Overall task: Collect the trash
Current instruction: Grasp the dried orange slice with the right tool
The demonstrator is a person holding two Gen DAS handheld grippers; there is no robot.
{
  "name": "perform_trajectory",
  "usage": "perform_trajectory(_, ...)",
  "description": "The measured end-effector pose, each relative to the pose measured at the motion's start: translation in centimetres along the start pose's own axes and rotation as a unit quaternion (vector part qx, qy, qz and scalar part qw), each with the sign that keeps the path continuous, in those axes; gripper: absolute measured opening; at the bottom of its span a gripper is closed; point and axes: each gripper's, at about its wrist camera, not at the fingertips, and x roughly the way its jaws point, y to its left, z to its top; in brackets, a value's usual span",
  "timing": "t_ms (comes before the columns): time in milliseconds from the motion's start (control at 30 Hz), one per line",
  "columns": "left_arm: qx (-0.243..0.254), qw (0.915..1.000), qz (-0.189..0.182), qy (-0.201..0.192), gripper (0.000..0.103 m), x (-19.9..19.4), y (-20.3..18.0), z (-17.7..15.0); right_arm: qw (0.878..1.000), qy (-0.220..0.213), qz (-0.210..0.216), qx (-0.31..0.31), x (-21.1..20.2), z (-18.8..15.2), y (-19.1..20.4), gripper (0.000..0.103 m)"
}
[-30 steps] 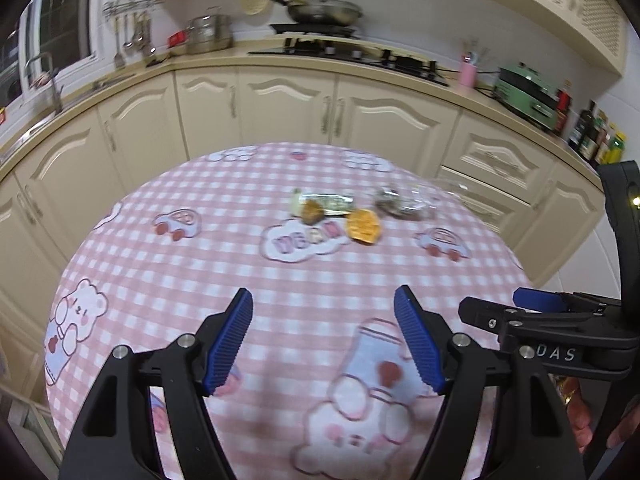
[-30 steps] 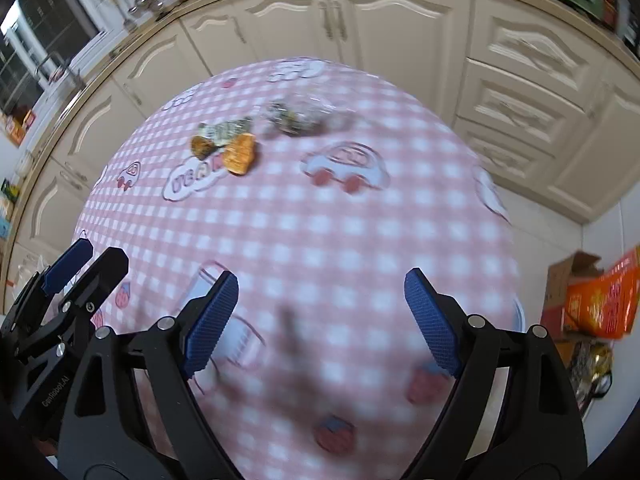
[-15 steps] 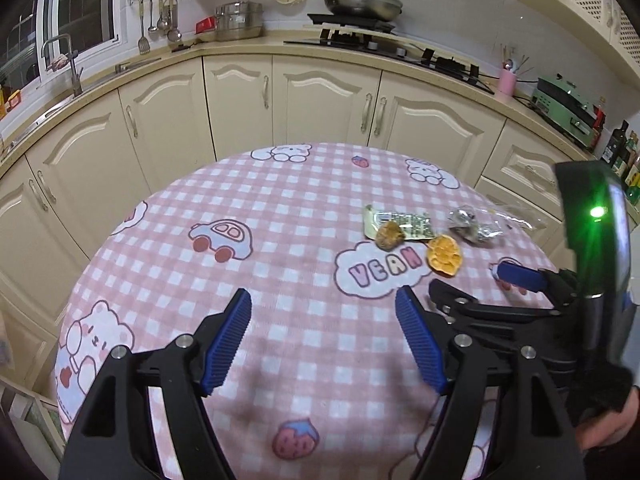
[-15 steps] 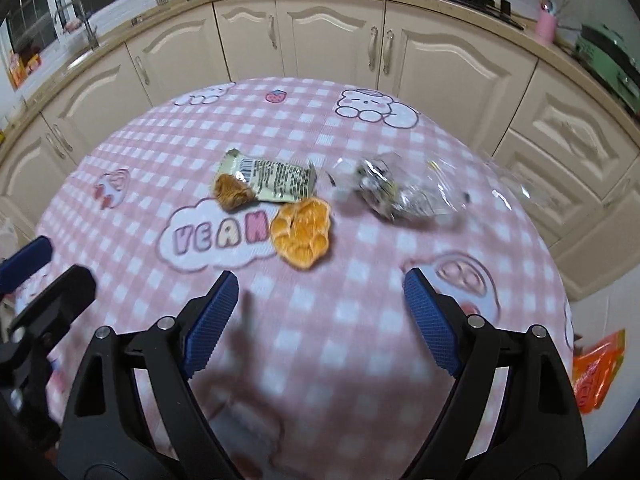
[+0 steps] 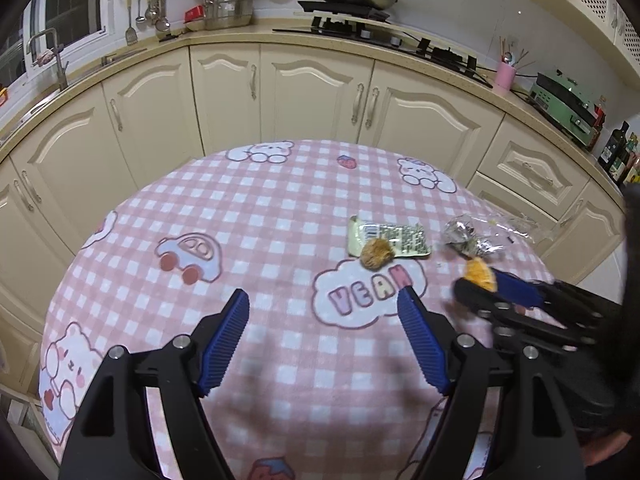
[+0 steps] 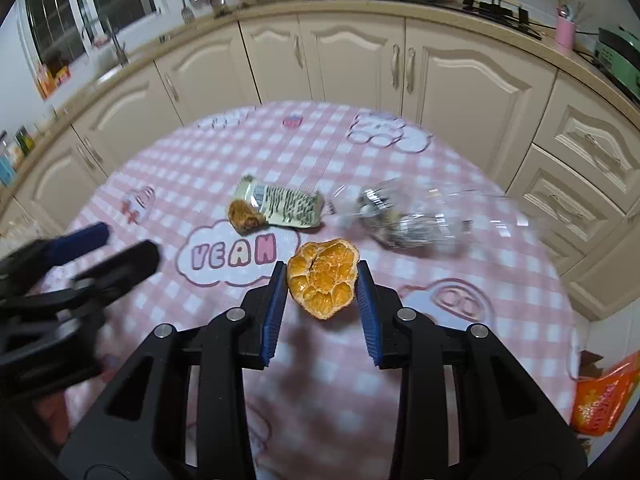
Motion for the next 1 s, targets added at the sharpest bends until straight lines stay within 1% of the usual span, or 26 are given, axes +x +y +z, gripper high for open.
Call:
perform_trajectory(100,0.013,0.9999,0.000,0.009,0.075,1.0,-1.1,0.7,1.000,-0.010,0.019,0.021,-1.9,0.3,-1.5,0.034)
perform_trajectory(200,0.019,0.9995,-0.007,0.024,0.075,2.6,-2.0,1.5,0.999,-0.024,0.006,0.038,-3.2,0.9,-3.6,0.034)
perform_trajectory(300,0.018,0.9990,-0.009,0.039,0.074,4.4,-2.7,2.2,0.998,-0.025,-0.007,0.057,-3.6,1.3,-5.2,0.034)
perform_trajectory(367,0.014,0.9991,-0.014,0.038,0.074,5.4,-3.1,2.5,0.997,-0.028,-0.015,0.070,-3.7,1.4,-6.6,0.034)
perform_trajectory(400,0.015,0.9990,-0.015,0.039,0.069,5.8,-3.2,2.6,0.997,-0.028,-0.016,0.072,-3.7,1.4,-6.9,0.034)
perform_trajectory(433,0.017,0.9989,-0.013,0.042,0.056,6.4,-3.3,2.7,0.997,-0.026,-0.018,0.077,-3.6,1.3,-7.4,0.034)
perform_trajectory(467,0.018,0.9986,-0.009,0.050,0.037,6.9,-3.3,2.8,0.996,-0.024,-0.018,0.080,-3.5,1.1,-7.7,0.034)
perform_trajectory(500,0.017,0.9981,-0.005,0.060,0.029,7.6,-3.3,2.8,0.996,-0.021,-0.018,0.081,-3.5,1.0,-7.9,0.034)
perform_trajectory(533,0.018,0.9985,0.006,0.051,0.026,7.7,-3.3,2.8,0.996,-0.020,-0.018,0.082,-3.5,0.9,-8.1,0.034)
perform_trajectory(567,0.021,0.9987,0.011,0.045,0.026,7.6,-3.3,2.8,0.996,-0.019,-0.019,0.082,-3.6,0.7,-8.2,0.034)
perform_trajectory(667,0.010,0.9986,-0.005,0.051,0.026,7.3,-2.9,2.6,0.996,-0.016,-0.020,0.084,-3.8,0.2,-8.7,0.034)
perform_trajectory(767,0.007,0.9989,-0.006,0.045,0.026,6.5,-2.7,2.5,0.996,-0.017,-0.021,0.091,-4.3,-0.2,-9.1,0.034)
perform_trajectory(1000,0.026,0.9993,-0.012,0.022,0.026,3.4,-4.1,1.1,0.995,-0.023,-0.027,0.095,-6.1,-1.4,-9.5,0.034)
